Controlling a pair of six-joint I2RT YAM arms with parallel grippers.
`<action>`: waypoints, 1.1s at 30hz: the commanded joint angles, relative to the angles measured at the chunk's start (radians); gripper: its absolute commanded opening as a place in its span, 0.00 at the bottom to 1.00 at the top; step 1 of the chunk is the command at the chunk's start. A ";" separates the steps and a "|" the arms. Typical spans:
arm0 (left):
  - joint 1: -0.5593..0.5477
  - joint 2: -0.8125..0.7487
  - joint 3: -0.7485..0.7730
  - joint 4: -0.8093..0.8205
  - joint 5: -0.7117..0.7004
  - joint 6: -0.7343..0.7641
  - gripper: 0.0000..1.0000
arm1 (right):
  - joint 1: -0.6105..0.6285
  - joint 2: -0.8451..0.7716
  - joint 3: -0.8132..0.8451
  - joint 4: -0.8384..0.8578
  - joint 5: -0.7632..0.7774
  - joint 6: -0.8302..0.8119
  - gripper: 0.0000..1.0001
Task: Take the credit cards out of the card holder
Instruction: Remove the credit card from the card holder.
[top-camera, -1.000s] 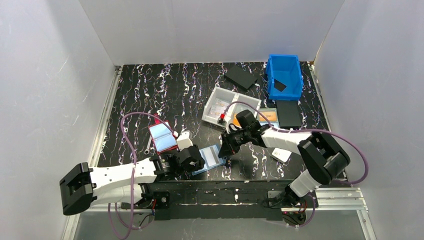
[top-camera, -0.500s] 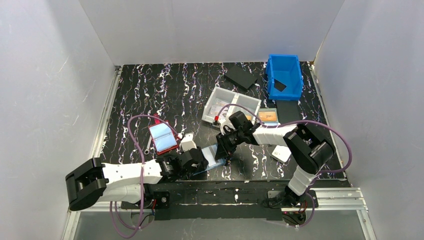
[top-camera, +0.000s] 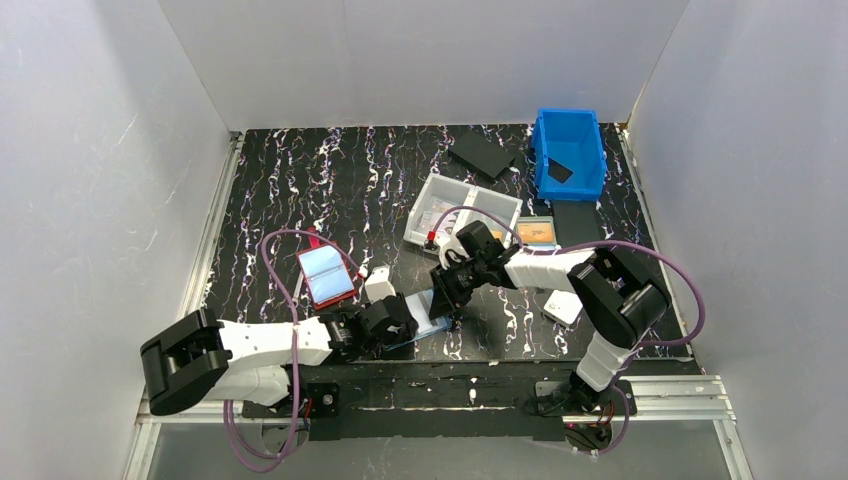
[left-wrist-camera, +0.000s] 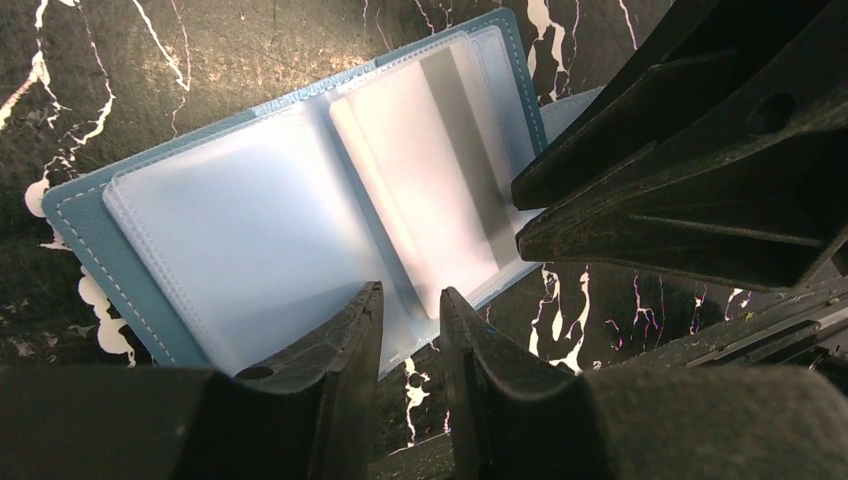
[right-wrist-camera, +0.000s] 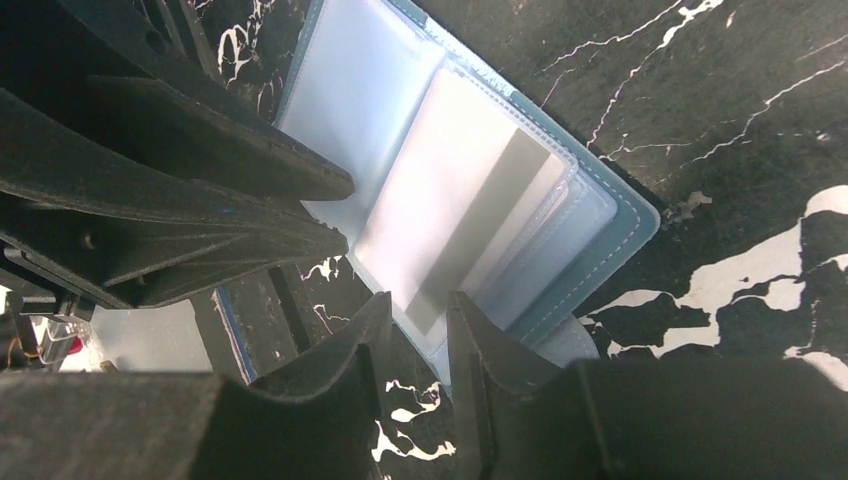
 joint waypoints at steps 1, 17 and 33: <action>0.007 0.014 -0.013 0.019 -0.019 0.006 0.27 | -0.013 -0.015 0.019 -0.029 0.062 -0.041 0.37; 0.011 0.005 -0.083 0.133 0.040 -0.007 0.39 | -0.036 0.075 -0.040 0.191 -0.273 0.198 0.33; 0.023 -0.041 -0.146 0.152 -0.009 -0.082 0.33 | -0.069 0.042 -0.040 0.103 -0.048 0.145 0.40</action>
